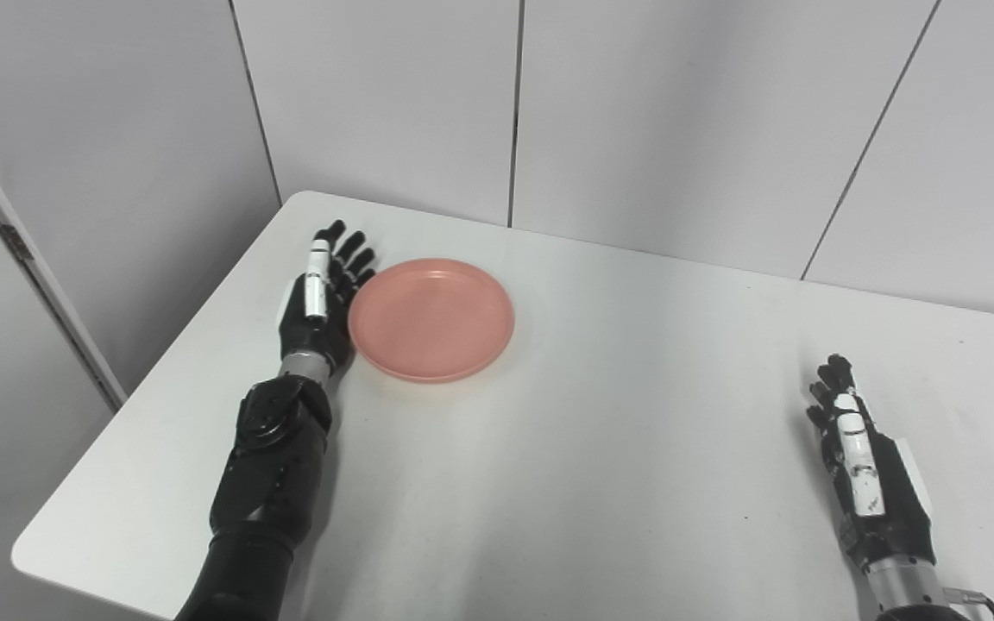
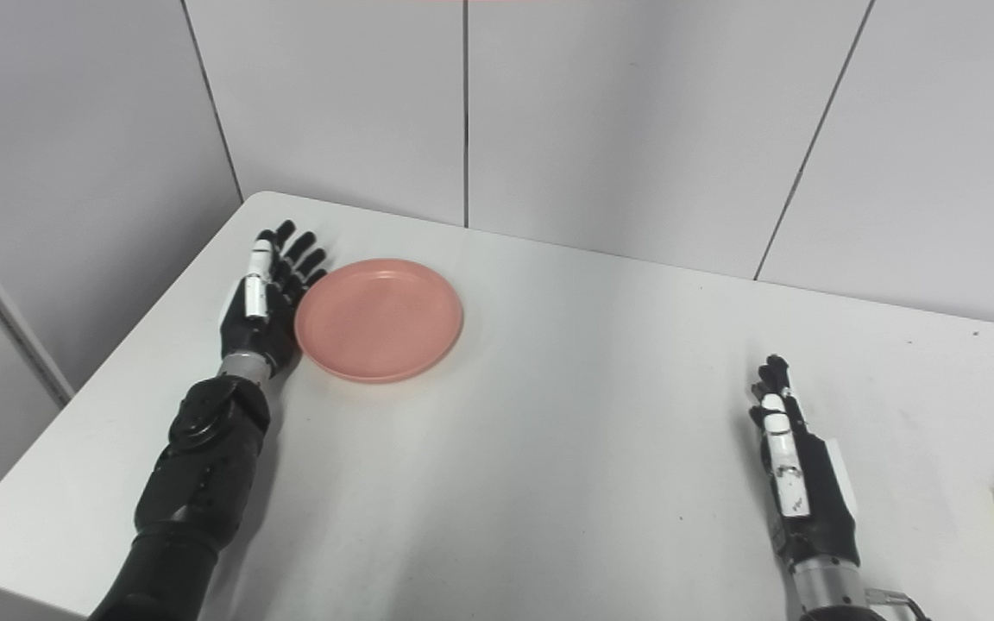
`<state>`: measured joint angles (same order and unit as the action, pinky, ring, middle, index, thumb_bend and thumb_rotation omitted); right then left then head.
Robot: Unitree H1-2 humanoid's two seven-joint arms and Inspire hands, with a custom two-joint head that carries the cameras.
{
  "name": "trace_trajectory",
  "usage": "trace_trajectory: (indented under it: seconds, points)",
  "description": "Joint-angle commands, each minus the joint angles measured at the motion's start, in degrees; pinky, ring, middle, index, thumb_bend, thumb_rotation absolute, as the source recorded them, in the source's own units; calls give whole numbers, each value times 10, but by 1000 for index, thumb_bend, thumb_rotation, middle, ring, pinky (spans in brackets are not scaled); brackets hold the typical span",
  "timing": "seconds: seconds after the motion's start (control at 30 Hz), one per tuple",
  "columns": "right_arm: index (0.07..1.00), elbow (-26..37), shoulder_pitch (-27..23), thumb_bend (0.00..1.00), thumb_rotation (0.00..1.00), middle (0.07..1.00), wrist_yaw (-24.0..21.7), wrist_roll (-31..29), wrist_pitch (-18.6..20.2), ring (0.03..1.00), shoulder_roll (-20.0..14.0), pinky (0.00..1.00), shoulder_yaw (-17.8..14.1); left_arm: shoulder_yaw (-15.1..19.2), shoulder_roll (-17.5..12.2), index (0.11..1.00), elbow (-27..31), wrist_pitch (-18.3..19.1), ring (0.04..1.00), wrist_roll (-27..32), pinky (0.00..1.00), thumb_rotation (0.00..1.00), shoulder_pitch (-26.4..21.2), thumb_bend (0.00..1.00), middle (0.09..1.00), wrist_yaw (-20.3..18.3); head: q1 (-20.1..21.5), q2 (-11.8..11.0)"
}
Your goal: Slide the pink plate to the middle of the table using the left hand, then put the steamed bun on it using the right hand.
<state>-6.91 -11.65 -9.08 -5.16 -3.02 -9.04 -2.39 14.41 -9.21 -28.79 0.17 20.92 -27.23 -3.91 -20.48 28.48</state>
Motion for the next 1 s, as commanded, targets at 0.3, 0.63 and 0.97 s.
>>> trace_trajectory:
  seconds: [0.3, 0.63, 0.97]
  points:
    - [1000, -1, 11, 143, 1000, 1000, 6, 1, -10, 999, 17, 1000, 5, -49, 24, 918, 7, 71, 914, -7, 959, 1000, 29, 403, 916, -29, 28, 7]
    - [1000, 6, 16, 157, 1000, 994, 24, 24, -8, 978, 29, 1000, 9, -98, 50, 927, 78, 114, 925, -16, 940, 1000, 57, 364, 931, -46, 62, 13]
    - [993, 2, 18, 190, 1000, 983, 35, 41, -15, 964, 38, 991, 14, -157, 66, 956, 119, 131, 948, -38, 970, 1000, 82, 341, 956, -78, 106, 18]
